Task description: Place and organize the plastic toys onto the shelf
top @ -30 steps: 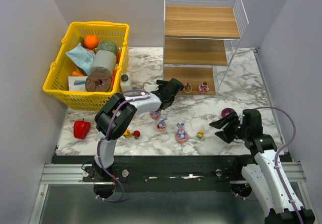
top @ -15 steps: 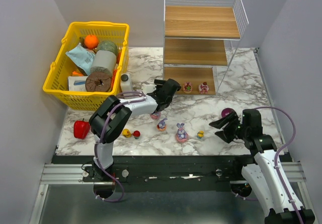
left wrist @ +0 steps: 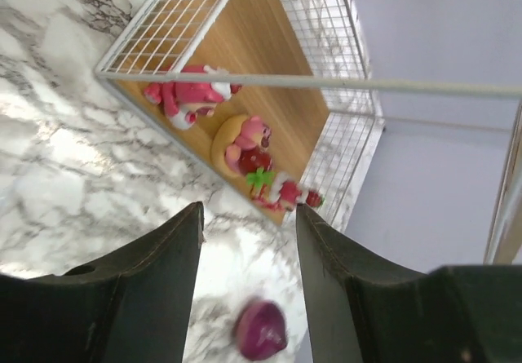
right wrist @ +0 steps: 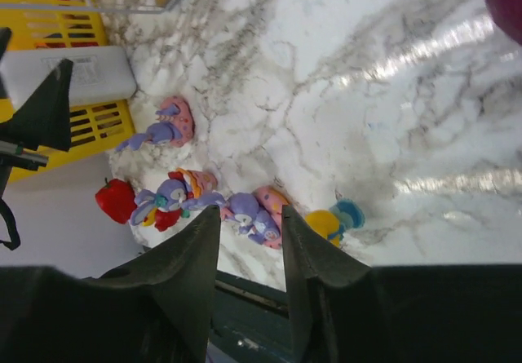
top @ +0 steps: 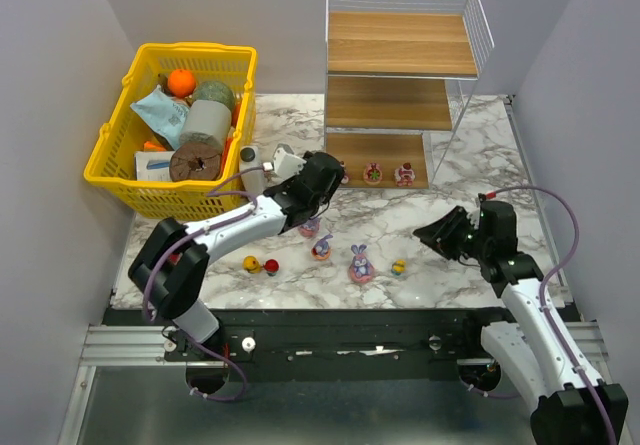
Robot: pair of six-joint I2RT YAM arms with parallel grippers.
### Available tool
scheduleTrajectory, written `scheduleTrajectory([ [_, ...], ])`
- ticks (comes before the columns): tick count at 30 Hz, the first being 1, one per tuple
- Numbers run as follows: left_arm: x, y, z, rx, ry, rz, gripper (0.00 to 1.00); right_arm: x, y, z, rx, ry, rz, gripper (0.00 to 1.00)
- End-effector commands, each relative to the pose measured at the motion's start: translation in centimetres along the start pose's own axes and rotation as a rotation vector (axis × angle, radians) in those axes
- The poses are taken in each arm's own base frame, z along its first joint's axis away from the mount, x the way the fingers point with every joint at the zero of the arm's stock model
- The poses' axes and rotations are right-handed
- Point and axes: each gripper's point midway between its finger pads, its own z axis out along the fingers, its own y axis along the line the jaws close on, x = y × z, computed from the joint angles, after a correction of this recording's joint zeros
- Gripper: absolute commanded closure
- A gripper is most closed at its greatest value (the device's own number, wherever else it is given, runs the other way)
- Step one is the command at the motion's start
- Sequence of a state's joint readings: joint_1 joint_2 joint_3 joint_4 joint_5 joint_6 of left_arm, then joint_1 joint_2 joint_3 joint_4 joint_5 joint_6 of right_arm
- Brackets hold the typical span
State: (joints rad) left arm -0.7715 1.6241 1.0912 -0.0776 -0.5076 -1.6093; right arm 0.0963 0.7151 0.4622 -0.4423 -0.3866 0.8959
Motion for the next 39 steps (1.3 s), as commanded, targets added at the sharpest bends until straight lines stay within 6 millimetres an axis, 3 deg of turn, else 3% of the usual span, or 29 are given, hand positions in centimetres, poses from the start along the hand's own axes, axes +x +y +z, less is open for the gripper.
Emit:
scheduleTrajectory([
  [1, -1.3, 5.2, -2.7, -0.104, 0.119, 0.352, 0.43, -4.1, 5.2, 0.0, -0.179, -0.171, -0.180, 0.60],
  [2, -2.1, 5.2, -3.5, -0.093, 0.128, 0.359, 0.44, -4.3, 6.0, 0.2, -0.196, -0.182, -0.204, 0.61],
  [3, -2.6, 6.9, -3.6, -0.114, 0.153, 0.370, 0.44, -4.2, 7.5, 0.4, -0.237, -0.189, -0.250, 0.62],
  [5, -4.1, 6.7, -4.7, -0.068, 0.153, 0.427, 0.44, -4.6, 8.4, 2.0, -0.207, -0.215, -0.318, 0.63],
  [6, -5.0, 7.5, -4.7, -0.074, 0.152, 0.446, 0.44, -3.7, 10.6, 2.2, -0.245, -0.203, -0.374, 0.64],
  [8, -6.2, 6.9, -5.3, -0.042, 0.151, 0.458, 0.44, -3.5, 10.3, 4.6, -0.169, -0.200, -0.420, 0.64],
  [9, -6.6, 6.8, -5.3, -0.028, 0.163, 0.453, 0.44, -3.6, 12.4, 5.0, -0.209, -0.215, -0.439, 0.65],
  [12, -7.3, 4.5, -5.7, 0.057, 0.177, 0.524, 0.44, -3.4, 12.9, 7.5, -0.184, -0.221, -0.459, 0.67],
  [13, -7.4, 4.5, -5.9, 0.055, 0.183, 0.553, 0.45, -3.3, 13.5, 7.8, -0.192, -0.220, -0.470, 0.67],
  [19, -8.3, 5.1, -7.3, 0.090, 0.166, 0.680, 0.45, -3.5, 12.7, 11.8, -0.089, -0.224, -0.454, 0.72],
  [25, -8.3, 5.2, -8.5, 0.176, 0.158, 0.752, 0.44, -4.2, 13.3, 14.0, -0.040, -0.253, -0.430, 0.74],
  [29, -8.3, 5.1, -9.2, 0.231, 0.147, 0.808, 0.43, -3.8, 13.1, 16.7, -0.013, -0.242, -0.410, 0.85],
  [31, -8.5, 5.1, -9.3, 0.238, 0.136, 0.821, 0.42, -3.6, 13.8, 17.2, -0.034, -0.247, -0.412, 0.92],
  [34, -8.8, 4.8, -9.6, 0.249, 0.123, 0.845, 0.41, -3.2, 13.4, 17.3, -0.018, -0.232, -0.405, 0.96],
  [37, -8.9, 4.6, -9.7, 0.256, 0.124, 0.872, 0.36, -2.6, 13.5, 15.2, -0.027, -0.222, -0.387, 0.97],
  [39, -8.7, 4.9, -9.7, 0.255, 0.132, 0.888, 0.34, -1.7, 12.0, 14.0, 0.020, -0.179, -0.377, 0.97],
])
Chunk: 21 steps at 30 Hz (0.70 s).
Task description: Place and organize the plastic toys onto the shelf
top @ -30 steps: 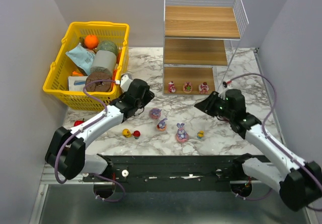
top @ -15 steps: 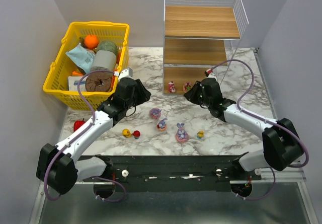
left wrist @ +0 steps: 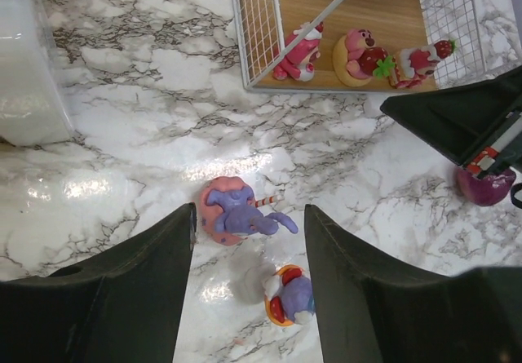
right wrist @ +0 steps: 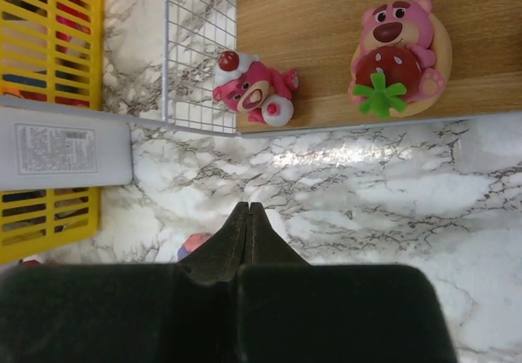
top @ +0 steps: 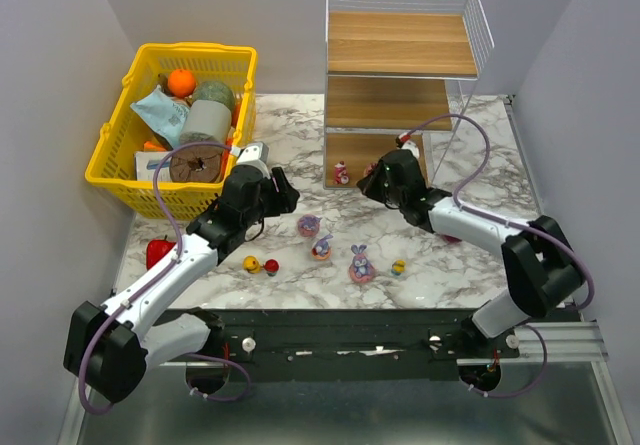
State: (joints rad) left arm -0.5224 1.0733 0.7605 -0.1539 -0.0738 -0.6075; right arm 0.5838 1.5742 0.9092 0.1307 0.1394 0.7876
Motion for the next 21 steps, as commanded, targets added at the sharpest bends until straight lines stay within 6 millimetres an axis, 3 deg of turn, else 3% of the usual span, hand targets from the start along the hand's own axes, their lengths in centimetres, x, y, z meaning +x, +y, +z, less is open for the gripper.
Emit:
scheduleTrajectory([
  [1, -0.8, -0.5, -0.4, 0.038, -0.026, 0.063, 0.31, -0.9, 0.4, -3.8, 0.011, -0.011, 0.030, 0.97],
  [5, -0.6, -0.4, -0.2, 0.043, -0.032, 0.068, 0.25, 1.0, -0.8, -7.6, 0.087, 0.153, -0.005, 0.82],
  [7, -0.7, -0.4, 0.0, 0.043, -0.032, 0.069, 0.24, 2.7, -2.7, -9.6, 0.166, 0.250, -0.040, 0.66],
  [9, -0.5, -0.4, 0.2, 0.043, -0.028, 0.068, 0.23, 4.8, -3.7, -11.4, 0.126, 0.334, -0.117, 0.48],
  [12, -0.6, -0.4, 0.4, 0.049, -0.036, 0.075, 0.22, 6.1, -2.2, -13.2, -0.079, 0.318, -0.247, 0.29],
  [13, -0.6, -0.4, 0.4, 0.048, -0.036, 0.075, 0.21, 7.8, -3.0, -13.6, -0.093, 0.343, -0.282, 0.26],
  [16, -0.6, -0.1, 0.3, 0.038, -0.038, 0.079, 0.17, 8.9, -2.3, -14.6, -0.179, 0.323, -0.369, 0.17],
  [21, -0.8, 0.1, -0.1, 0.032, -0.059, 0.076, 0.06, 11.5, -2.7, -14.3, -0.147, 0.333, -0.473, 0.15],
])
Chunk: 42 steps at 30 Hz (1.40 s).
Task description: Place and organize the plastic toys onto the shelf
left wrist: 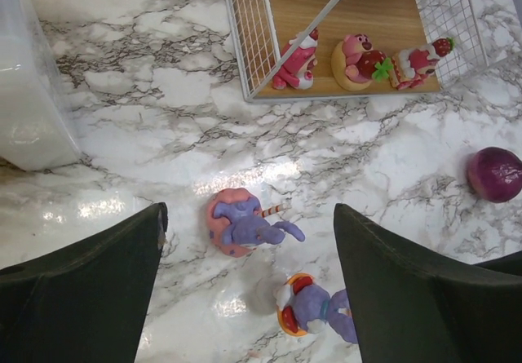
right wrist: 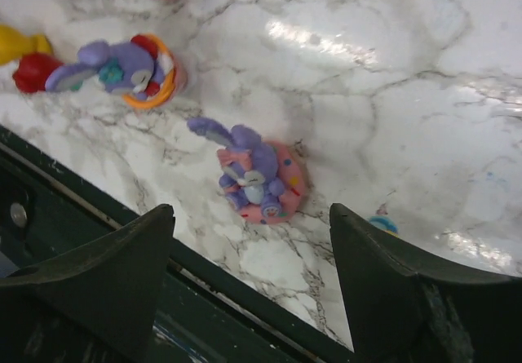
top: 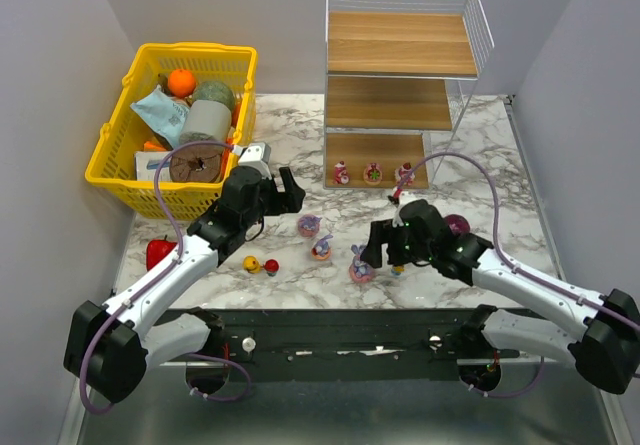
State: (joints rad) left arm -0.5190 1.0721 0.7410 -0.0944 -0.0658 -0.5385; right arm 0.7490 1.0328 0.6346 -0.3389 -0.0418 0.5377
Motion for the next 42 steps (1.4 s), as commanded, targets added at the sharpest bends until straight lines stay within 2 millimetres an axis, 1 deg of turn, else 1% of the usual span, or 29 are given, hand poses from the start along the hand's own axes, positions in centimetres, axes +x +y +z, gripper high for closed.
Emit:
scheduleTrajectory([
  [1, -0.4, 0.1, -0.3, 0.007, -0.026, 0.005, 0.04, 1.6, 1.3, 1.2, 0.003, 0.018, -0.148, 0.15],
  [2, -0.5, 0.0, -0.3, 0.011, -0.031, 0.002, 0.03, 1.6, 1.3, 1.5, 0.030, 0.009, -0.158, 0.15],
  [3, -0.5, 0.0, -0.3, 0.012, -0.032, -0.001, 0.02, 1.6, 1.7, 1.7, 0.035, 0.006, -0.172, 0.15],
  [4, -0.5, 0.0, -0.3, 0.013, -0.034, -0.004, 0.01, 2.0, 2.0, 2.0, 0.045, 0.011, -0.186, 0.15],
  [5, -0.5, 0.0, -0.3, 0.011, -0.036, -0.006, 0.01, 2.4, 1.4, 2.6, 0.093, 0.025, -0.180, 0.15],
  [9, -0.7, 0.3, -0.6, 0.001, -0.044, 0.004, 0.01, 3.6, 0.1, 3.4, 0.201, 0.053, -0.156, 0.17],
  [10, -0.8, 0.3, -0.6, -0.003, -0.047, 0.005, 0.01, 4.2, 0.1, 3.4, 0.199, 0.062, -0.165, 0.17],
  [13, -0.9, 0.4, -0.7, -0.008, -0.053, 0.005, 0.01, 4.9, -0.1, 3.9, 0.194, 0.060, -0.168, 0.18],
  [17, -0.7, 0.6, -0.8, -0.012, -0.052, 0.002, 0.01, 5.2, 0.1, 4.7, 0.164, 0.053, -0.201, 0.17],
  [18, -0.7, 0.6, -0.8, -0.012, -0.053, 0.002, 0.01, 5.2, 0.5, 5.0, 0.145, 0.053, -0.204, 0.17],
  [24, -0.6, 0.8, -0.8, -0.020, -0.054, 0.000, 0.01, 6.9, -0.2, 6.3, 0.158, 0.095, -0.193, 0.19],
  [26, -0.6, 0.8, -0.7, -0.020, -0.054, -0.003, 0.01, 7.2, -0.4, 6.7, 0.167, 0.100, -0.197, 0.19],
  [30, -0.6, 0.6, -0.7, -0.014, -0.055, -0.008, 0.01, 7.2, -0.5, 7.4, 0.189, 0.102, -0.205, 0.22],
  [32, -0.6, 0.7, -0.6, -0.017, -0.053, -0.008, 0.01, 7.2, -0.2, 7.6, 0.191, 0.102, -0.203, 0.30],
  [33, -0.6, 0.7, -0.6, -0.017, -0.053, -0.006, 0.01, 7.4, -0.6, 7.8, 0.207, 0.112, -0.199, 0.34],
  [34, -0.7, 0.7, -0.6, -0.017, -0.055, -0.007, 0.01, 7.4, -0.5, 7.7, 0.209, 0.116, -0.195, 0.46],
  [35, -0.8, 0.7, -0.6, -0.020, -0.056, -0.006, 0.01, 7.3, -0.2, 7.7, 0.208, 0.113, -0.182, 0.51],
  [36, -0.8, 0.8, -0.6, -0.020, -0.056, -0.004, 0.01, 7.3, -0.5, 7.3, 0.228, 0.112, -0.178, 0.56],
  [37, -0.7, 0.9, -0.7, -0.024, -0.055, -0.004, 0.01, 7.1, -0.5, 7.1, 0.235, 0.105, -0.168, 0.66],
  [38, -0.8, 0.9, -0.7, -0.026, -0.058, -0.005, 0.01, 6.9, -0.5, 6.9, 0.241, 0.096, -0.146, 0.70],
  [39, -0.8, 0.9, -0.7, -0.025, -0.059, -0.005, 0.01, 6.9, -1.0, 6.4, 0.270, 0.094, -0.145, 0.73],
  [40, -0.9, 0.8, -0.7, -0.024, -0.062, -0.007, 0.01, 6.1, -0.8, 5.9, 0.271, 0.074, -0.135, 0.78],
  [42, -0.9, 0.9, -0.8, -0.023, -0.063, -0.007, 0.01, 5.0, -0.8, 5.0, 0.302, 0.052, -0.130, 0.81],
])
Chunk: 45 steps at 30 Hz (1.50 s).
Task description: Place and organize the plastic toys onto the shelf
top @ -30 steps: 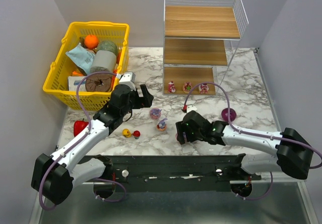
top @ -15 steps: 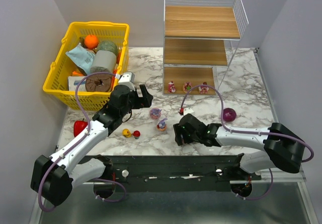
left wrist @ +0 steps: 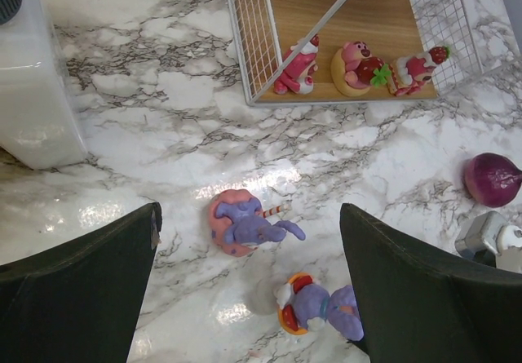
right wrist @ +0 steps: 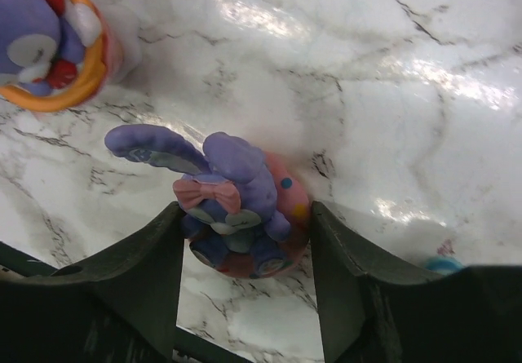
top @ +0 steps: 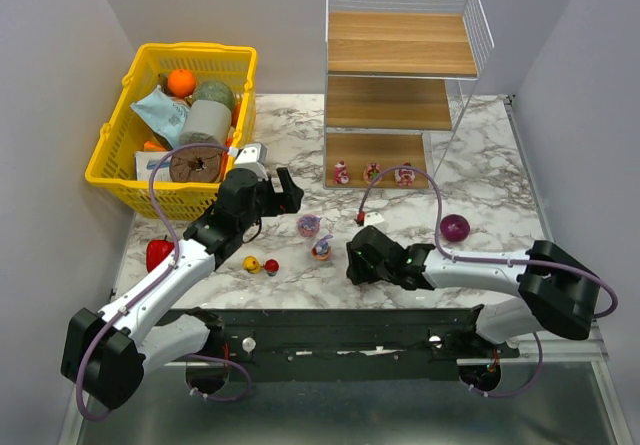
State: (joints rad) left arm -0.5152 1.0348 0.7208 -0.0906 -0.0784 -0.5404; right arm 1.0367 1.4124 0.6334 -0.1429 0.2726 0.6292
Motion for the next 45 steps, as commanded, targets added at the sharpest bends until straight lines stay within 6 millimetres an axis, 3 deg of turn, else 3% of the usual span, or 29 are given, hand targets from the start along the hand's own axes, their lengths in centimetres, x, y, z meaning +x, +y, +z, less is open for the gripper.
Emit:
scheduleTrajectory([
  [1, -0.6, 0.6, -0.1, -0.020, -0.036, -0.004, 0.01, -1.1, -1.9, -2.3, 0.123, -0.017, 0.021, 0.83],
  [6, -0.7, 0.4, -0.2, -0.012, -0.040, -0.012, 0.01, -4.9, -2.3, -5.4, 0.173, -0.098, 0.040, 0.84],
  [7, -0.8, 0.3, -0.2, -0.008, -0.041, -0.013, 0.01, -6.4, -1.9, -6.1, 0.166, -0.127, 0.050, 0.84],
  [9, -0.9, 0.3, -0.2, -0.006, -0.044, -0.014, 0.01, -7.6, -2.2, -7.2, 0.177, -0.146, 0.052, 0.84],
  [10, -0.8, 0.3, -0.2, -0.005, -0.042, -0.016, 0.01, -9.3, -2.3, -7.9, 0.172, -0.174, 0.076, 0.84],
  [15, -0.7, 0.3, -0.4, -0.001, -0.040, -0.019, 0.01, -13.7, -3.7, -10.8, 0.172, -0.258, 0.100, 0.84],
  [21, -0.9, 0.2, -0.6, 0.001, -0.047, -0.016, 0.01, -20.1, -6.4, -14.6, 0.193, -0.393, 0.130, 0.84],
  [25, -1.0, 0.3, -0.7, -0.001, -0.050, -0.015, 0.01, -23.1, -9.0, -16.1, 0.249, -0.444, 0.137, 0.84],
  [36, -1.0, 0.2, -0.7, 0.000, -0.051, -0.013, 0.01, -29.3, -12.1, -16.2, 0.317, -0.555, 0.141, 0.84],
  [45, -0.9, 0.5, -0.5, -0.010, -0.046, -0.010, 0.01, -32.2, -14.3, -15.8, 0.357, -0.649, 0.161, 0.83],
])
